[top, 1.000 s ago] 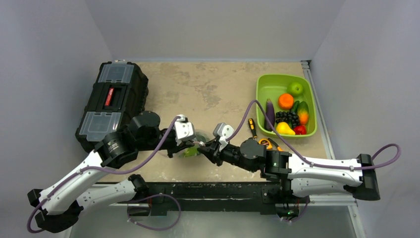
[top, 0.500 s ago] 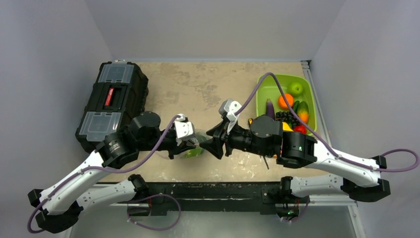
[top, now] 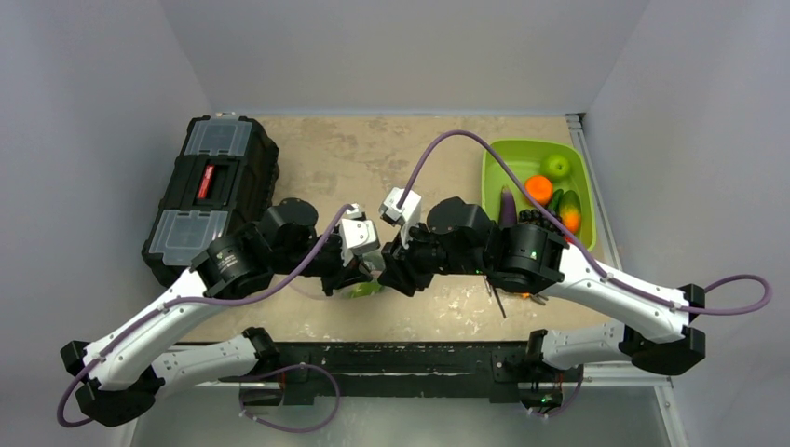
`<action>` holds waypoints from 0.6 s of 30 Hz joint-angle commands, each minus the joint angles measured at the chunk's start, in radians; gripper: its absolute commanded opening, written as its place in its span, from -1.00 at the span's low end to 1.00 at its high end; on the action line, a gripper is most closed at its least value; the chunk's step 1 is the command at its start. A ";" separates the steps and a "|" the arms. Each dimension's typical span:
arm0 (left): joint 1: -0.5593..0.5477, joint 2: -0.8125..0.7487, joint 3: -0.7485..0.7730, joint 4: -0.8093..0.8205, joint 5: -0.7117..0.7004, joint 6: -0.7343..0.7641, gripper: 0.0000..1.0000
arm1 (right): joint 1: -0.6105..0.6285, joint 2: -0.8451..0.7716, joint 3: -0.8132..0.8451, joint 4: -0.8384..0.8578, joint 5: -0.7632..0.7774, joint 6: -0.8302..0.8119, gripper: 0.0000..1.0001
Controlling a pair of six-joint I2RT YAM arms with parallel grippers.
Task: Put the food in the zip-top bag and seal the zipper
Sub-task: Adjust the zipper food storage bag at the center of the board.
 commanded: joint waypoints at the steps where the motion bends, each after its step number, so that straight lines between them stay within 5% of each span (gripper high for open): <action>1: -0.004 -0.011 0.029 0.013 0.023 -0.020 -1.00 | -0.004 0.000 0.048 -0.046 0.000 -0.020 -0.22; 18: -0.004 -0.018 0.031 0.028 0.022 -0.019 -1.00 | -0.004 0.010 0.015 0.011 -0.040 -0.039 -0.44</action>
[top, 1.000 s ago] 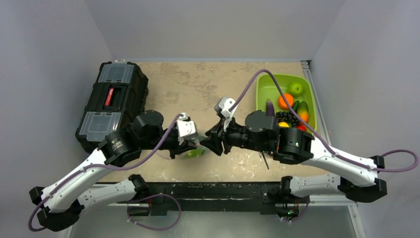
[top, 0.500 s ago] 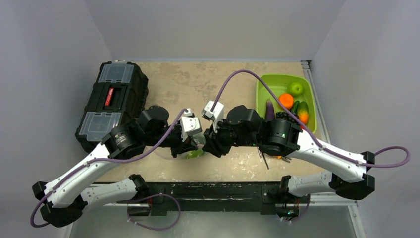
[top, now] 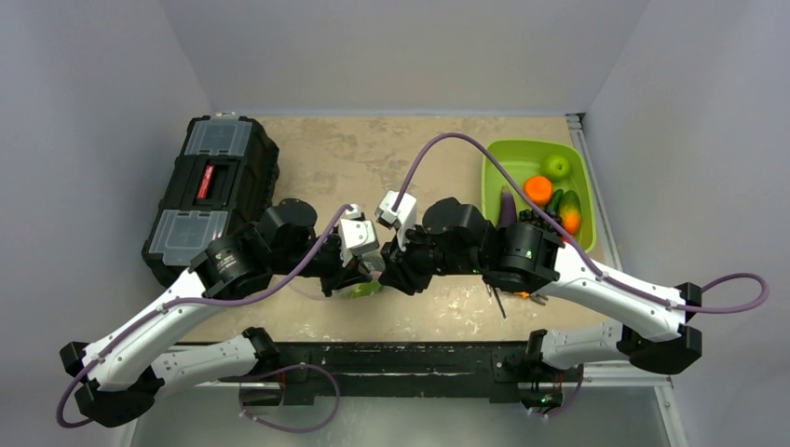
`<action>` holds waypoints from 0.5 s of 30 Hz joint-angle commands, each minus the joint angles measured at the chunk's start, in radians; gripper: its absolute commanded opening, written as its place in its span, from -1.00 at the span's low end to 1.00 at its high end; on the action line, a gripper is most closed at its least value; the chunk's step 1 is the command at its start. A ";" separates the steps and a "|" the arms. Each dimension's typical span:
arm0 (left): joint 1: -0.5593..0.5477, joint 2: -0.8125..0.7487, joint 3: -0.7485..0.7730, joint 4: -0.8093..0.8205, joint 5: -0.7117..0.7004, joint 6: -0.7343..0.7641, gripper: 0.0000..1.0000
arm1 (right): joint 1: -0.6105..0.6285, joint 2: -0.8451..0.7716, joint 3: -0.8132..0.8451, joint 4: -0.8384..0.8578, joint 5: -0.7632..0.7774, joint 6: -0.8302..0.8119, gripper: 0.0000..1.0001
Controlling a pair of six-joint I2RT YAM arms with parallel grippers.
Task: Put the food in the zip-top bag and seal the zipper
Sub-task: Adjust the zipper food storage bag at the center of the board.
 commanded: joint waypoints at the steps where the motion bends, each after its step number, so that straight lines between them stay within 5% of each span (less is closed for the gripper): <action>1: -0.004 -0.015 0.030 0.037 0.018 -0.012 -1.00 | -0.004 -0.001 0.007 0.042 -0.022 -0.024 -0.47; 15: -0.003 -0.059 -0.002 0.069 0.020 -0.010 -1.00 | -0.003 -0.035 -0.058 0.114 0.027 -0.030 -0.60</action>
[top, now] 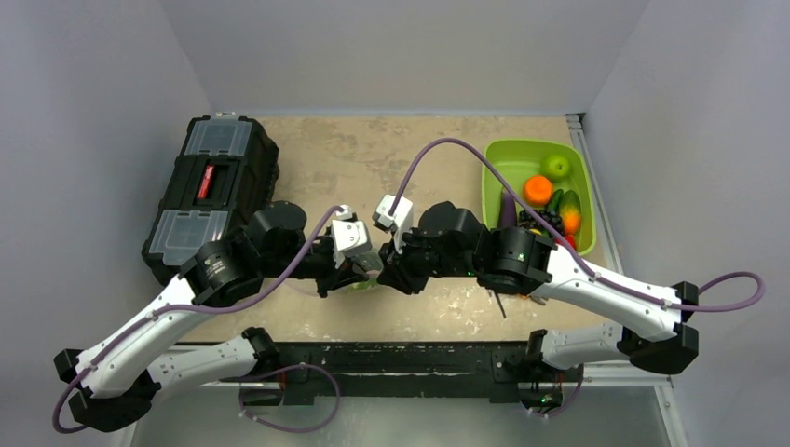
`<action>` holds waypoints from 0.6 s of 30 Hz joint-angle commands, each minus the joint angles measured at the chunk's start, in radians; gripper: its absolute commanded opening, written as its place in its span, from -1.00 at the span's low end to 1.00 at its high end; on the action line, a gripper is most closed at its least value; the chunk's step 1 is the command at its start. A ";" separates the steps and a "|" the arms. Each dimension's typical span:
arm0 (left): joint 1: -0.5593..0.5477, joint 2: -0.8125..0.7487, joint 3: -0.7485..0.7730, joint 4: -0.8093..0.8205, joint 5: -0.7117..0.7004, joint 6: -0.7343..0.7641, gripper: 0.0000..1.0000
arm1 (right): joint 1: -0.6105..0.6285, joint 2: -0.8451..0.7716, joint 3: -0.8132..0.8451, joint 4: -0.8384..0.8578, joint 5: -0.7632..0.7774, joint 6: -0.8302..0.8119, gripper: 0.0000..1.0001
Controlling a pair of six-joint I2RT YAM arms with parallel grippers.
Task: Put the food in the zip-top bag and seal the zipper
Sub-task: Adjust the zipper food storage bag at the center of the board.
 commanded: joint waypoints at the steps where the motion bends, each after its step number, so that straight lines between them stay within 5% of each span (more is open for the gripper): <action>1: -0.004 -0.017 -0.001 0.057 0.022 -0.008 -1.00 | -0.004 -0.045 -0.010 0.075 0.028 -0.015 -0.61; 6: -0.003 -0.018 -0.001 0.056 0.025 -0.008 -1.00 | -0.003 -0.057 -0.016 0.098 0.035 -0.016 -0.45; 12: -0.004 -0.029 -0.009 0.067 0.028 -0.007 -1.00 | -0.004 -0.053 -0.024 0.112 0.014 -0.021 -0.65; 18: -0.004 -0.030 -0.012 0.066 0.029 -0.007 -1.00 | -0.004 -0.046 -0.034 0.108 0.012 -0.020 -0.54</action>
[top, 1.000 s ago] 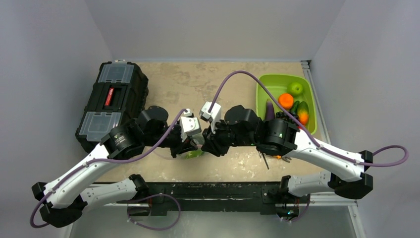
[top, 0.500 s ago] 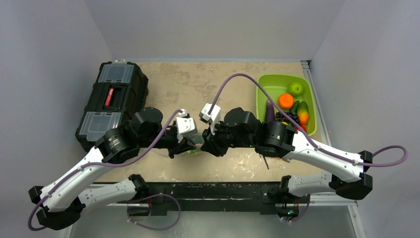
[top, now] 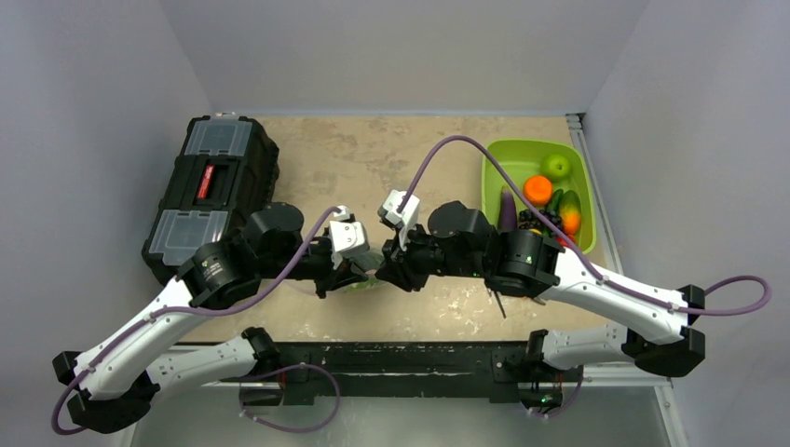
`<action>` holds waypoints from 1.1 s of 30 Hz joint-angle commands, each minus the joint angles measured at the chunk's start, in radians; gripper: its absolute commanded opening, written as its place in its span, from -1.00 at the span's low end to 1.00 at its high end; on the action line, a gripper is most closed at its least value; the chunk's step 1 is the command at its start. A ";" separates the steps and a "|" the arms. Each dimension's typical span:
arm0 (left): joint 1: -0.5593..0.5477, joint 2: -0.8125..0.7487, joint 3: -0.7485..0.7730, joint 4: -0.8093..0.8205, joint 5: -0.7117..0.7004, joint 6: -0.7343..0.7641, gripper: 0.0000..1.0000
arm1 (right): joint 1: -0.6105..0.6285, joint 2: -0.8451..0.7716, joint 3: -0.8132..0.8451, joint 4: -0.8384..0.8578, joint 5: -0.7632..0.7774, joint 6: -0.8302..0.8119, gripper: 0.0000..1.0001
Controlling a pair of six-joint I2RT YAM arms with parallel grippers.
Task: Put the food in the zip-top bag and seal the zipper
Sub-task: Adjust the zipper food storage bag at the center of the board.
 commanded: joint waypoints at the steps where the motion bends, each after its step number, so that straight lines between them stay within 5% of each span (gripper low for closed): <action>1: -0.004 -0.018 -0.007 0.062 0.029 -0.007 -1.00 | -0.003 -0.009 -0.010 0.032 -0.009 -0.012 -0.55; 8: -0.003 -0.039 -0.029 0.087 0.040 -0.006 -1.00 | -0.004 -0.031 -0.051 0.080 -0.034 -0.019 -1.00; 33: -0.002 -0.081 -0.049 0.110 0.062 0.000 -1.00 | -0.004 -0.018 -0.206 0.450 -0.203 -0.118 -0.96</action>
